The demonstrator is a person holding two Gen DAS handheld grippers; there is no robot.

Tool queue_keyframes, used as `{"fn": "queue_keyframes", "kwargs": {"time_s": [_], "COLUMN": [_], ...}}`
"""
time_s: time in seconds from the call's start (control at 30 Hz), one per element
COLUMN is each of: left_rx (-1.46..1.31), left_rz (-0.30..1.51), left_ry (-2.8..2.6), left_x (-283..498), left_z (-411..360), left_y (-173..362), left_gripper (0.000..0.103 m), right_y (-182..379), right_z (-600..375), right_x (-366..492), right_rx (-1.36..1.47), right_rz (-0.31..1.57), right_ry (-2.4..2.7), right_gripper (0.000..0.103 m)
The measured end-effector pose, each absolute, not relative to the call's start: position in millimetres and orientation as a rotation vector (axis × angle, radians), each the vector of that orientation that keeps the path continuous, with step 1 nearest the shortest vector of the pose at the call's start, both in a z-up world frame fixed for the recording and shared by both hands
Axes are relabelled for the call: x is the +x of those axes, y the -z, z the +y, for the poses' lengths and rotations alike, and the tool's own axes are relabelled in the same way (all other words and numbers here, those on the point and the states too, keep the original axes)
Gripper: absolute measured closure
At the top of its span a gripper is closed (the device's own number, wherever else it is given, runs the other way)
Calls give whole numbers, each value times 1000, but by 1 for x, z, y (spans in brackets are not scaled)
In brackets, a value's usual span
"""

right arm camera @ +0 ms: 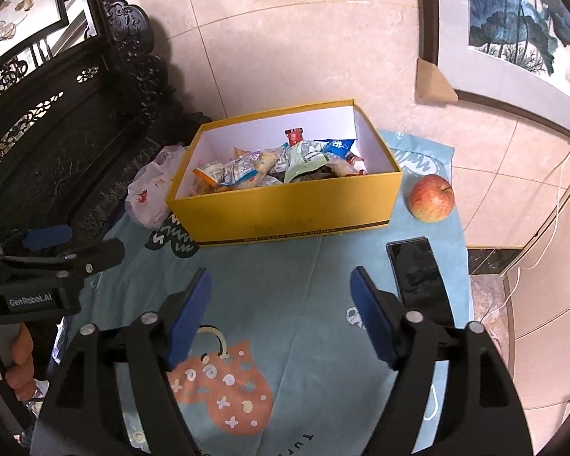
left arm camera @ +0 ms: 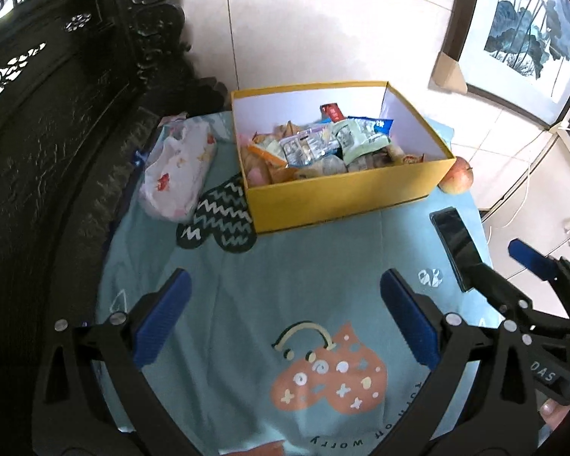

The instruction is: Organize snacks

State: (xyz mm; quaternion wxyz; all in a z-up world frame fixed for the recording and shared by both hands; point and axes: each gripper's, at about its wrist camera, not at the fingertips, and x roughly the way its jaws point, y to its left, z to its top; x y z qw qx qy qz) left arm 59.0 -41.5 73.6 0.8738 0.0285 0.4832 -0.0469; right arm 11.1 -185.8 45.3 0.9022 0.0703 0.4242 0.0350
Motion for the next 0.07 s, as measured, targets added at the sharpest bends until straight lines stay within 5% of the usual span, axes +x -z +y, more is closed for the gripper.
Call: {"fn": "queue_keyframes", "kwargs": {"time_s": [0.07], "left_rx": [61], "left_rz": [1015], "left_ry": [103], "left_x": [55], "left_z": [-43], "left_y": [-74], "left_gripper": [2], "right_y": [-47], "right_z": [-185], "right_x": [7], "right_rx": [140], "right_rz": [873], "right_ry": [-69], "right_gripper": [18]}}
